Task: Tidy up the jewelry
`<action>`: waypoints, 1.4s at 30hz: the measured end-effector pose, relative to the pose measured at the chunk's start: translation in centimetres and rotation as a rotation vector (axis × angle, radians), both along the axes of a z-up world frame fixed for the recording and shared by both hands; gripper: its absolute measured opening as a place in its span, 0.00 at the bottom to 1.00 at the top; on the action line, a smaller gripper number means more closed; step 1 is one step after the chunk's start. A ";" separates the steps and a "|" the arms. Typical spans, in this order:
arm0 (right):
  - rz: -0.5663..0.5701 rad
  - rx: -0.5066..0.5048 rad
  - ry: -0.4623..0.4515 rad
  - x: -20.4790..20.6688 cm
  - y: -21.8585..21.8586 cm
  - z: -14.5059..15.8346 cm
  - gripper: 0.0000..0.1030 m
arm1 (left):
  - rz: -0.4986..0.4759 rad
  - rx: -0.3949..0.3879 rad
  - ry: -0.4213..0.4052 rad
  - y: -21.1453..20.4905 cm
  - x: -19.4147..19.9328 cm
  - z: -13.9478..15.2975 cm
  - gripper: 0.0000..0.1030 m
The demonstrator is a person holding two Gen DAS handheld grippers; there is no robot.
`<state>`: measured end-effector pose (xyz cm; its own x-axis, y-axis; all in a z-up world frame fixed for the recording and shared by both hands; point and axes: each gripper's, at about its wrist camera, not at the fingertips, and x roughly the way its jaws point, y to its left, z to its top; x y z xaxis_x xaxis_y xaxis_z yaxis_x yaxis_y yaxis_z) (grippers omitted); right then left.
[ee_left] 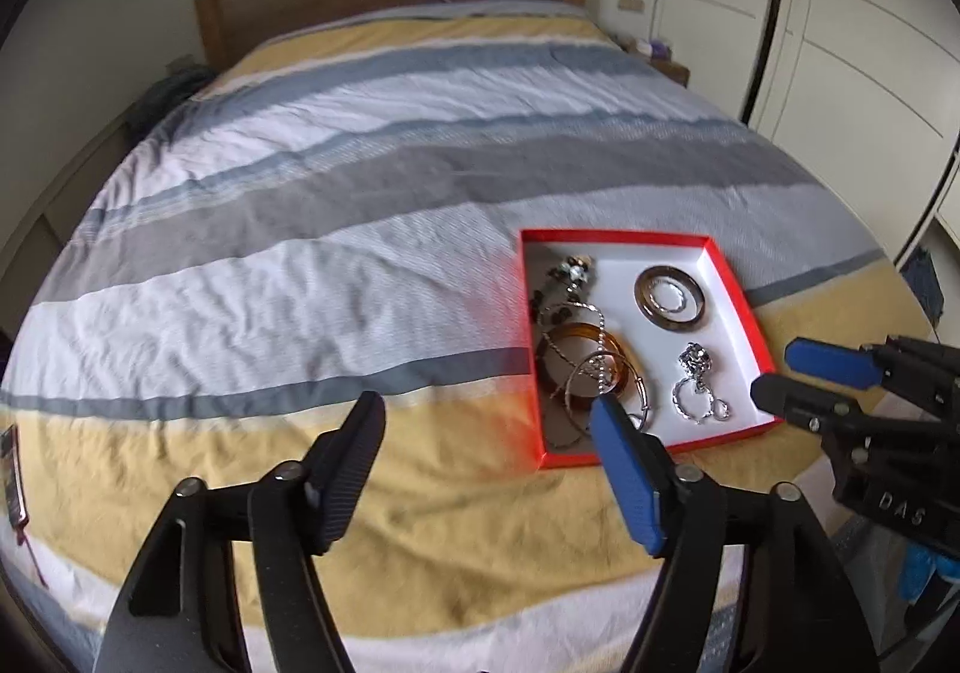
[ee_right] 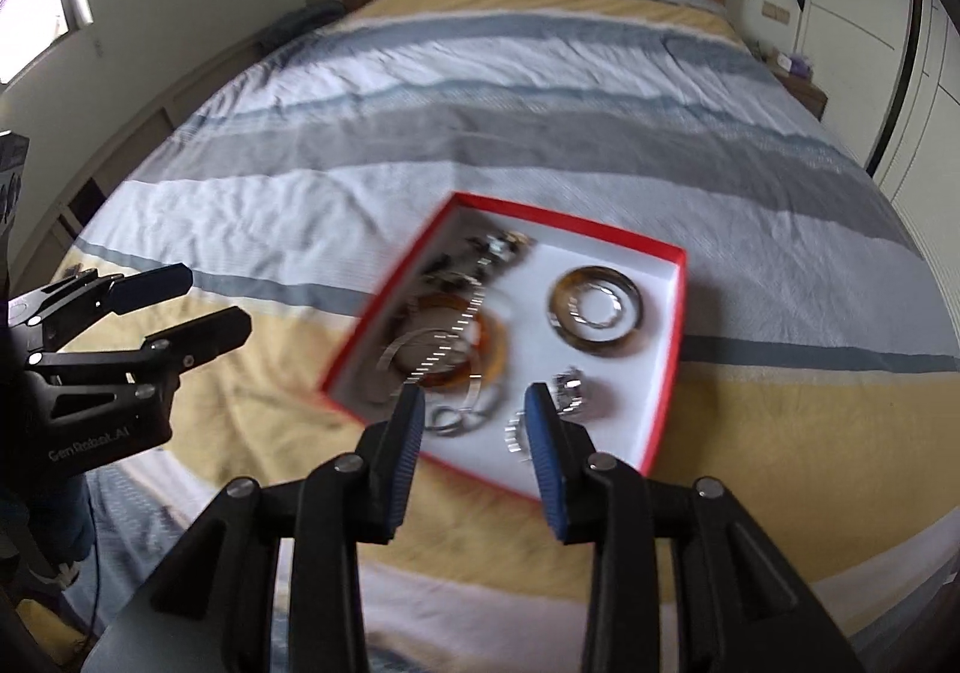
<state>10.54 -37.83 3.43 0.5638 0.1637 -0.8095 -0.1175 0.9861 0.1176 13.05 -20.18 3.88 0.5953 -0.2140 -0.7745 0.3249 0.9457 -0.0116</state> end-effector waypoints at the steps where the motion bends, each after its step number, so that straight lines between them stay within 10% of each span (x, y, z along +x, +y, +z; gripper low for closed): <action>1: 0.002 0.002 -0.007 -0.4 0.5 0.3 0.35 | 0.009 0.001 -0.019 0.5 -0.8 0.6 0.72; 42: 0.069 -0.030 -0.176 -14.7 10.7 6.2 0.38 | 0.164 -0.030 -0.320 12.5 -18.1 8.3 0.94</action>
